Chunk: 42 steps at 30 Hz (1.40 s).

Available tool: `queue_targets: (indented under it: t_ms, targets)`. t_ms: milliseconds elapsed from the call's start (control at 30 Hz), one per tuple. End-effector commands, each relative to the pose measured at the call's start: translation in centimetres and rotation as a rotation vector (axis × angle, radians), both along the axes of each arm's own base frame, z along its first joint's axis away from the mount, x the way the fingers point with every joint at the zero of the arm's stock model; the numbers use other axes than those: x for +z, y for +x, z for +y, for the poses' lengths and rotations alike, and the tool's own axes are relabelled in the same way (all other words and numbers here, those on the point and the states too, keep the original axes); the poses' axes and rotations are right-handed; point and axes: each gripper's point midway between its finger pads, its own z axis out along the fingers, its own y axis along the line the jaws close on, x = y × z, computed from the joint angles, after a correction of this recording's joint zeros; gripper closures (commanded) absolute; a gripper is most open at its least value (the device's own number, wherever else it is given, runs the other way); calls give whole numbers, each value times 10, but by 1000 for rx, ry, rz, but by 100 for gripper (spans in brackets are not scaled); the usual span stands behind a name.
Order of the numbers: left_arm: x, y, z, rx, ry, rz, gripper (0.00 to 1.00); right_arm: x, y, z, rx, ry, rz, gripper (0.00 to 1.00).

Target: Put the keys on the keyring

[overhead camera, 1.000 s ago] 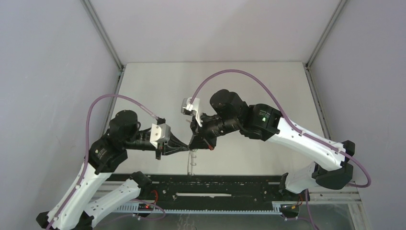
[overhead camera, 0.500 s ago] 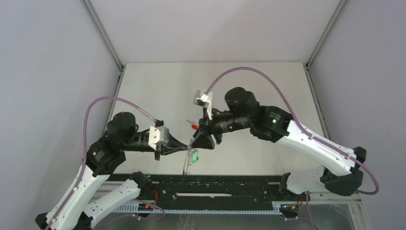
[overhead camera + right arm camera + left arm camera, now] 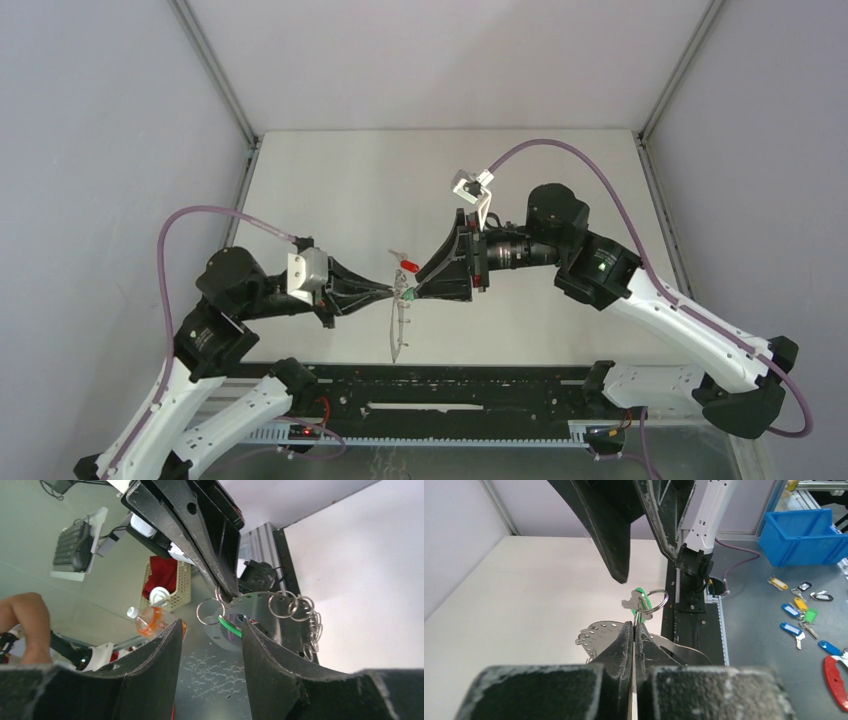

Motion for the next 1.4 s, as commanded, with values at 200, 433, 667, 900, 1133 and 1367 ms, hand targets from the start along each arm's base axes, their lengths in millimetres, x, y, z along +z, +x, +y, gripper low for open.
queue_targets:
  t_ms: [200, 433, 667, 900, 1133, 1367]
  targets:
    - [18, 10, -1, 47, -71, -48, 100, 9, -10, 8, 97, 62, 96, 40]
    - [17, 13, -1, 51, -64, -87, 100, 3, -8, 16, 114, 50, 146, 43]
    - [20, 12, -1, 49, -67, -103, 100, 1, -7, 20, 124, 53, 157, 46]
    - [19, 12, -1, 48, -67, -100, 100, 0, -9, 22, 138, 58, 153, 52]
    - [20, 12, -1, 49, -68, -95, 100, -6, -10, 22, 138, 32, 162, 75]
    - [22, 12, -2, 48, -74, -86, 100, -8, -10, 16, 112, 18, 156, 94]
